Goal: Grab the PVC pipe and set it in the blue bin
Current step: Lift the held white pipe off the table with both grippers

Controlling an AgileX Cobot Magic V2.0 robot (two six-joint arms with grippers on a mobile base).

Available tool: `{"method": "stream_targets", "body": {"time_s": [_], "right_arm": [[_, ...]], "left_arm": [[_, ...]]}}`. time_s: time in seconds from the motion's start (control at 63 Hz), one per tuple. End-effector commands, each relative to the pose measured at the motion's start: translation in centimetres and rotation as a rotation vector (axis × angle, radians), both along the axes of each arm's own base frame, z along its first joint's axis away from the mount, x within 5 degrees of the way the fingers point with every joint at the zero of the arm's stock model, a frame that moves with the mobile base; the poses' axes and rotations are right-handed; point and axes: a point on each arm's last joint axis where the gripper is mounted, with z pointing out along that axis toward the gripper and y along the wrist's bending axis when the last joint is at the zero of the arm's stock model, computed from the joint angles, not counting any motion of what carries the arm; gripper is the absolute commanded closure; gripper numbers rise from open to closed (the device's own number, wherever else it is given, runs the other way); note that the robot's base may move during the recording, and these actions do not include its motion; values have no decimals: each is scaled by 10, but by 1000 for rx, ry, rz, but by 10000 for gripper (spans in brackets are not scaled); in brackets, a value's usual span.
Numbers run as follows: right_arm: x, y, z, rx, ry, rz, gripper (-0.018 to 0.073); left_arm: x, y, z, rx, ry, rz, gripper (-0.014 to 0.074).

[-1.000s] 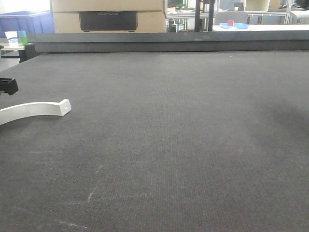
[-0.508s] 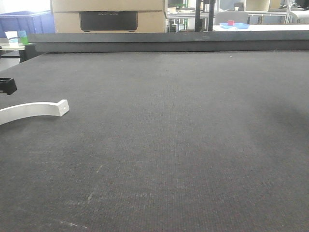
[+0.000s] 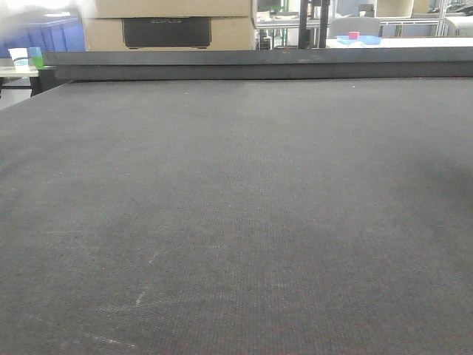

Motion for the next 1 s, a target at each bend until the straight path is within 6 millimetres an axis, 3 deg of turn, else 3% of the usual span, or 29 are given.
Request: {"method": "stream_targets", "body": {"time_s": [0.0,0.111,0.254,0.524,0.65,0.809,0.984], "right_arm": [[-12,-4,17,-36,-120,2,727],[-26,-7,26,-62,-207,-2,727],[-52,-10,28,-63,-363,5,727],[-108,-15,8,-76,-539,7,727],[-130,-17,14,-65,-612,2,727],[-149,-19,21,-57,-703,-2,727],[-158,-20,23,-54,-733,-3,727]], "left_arm": [[-20,-1,27,-35,-216,16,707],[-43,0,41,-46,-399,31,707],[-80,2,44,-48,-559,44,707],[-147,4,43,-53,-739,49,707],[-159,5,47,-51,-784,49,707],[-159,3,53,-95,-845,48,707],[-161,-7,55,-138,-860,-32,707]]}}
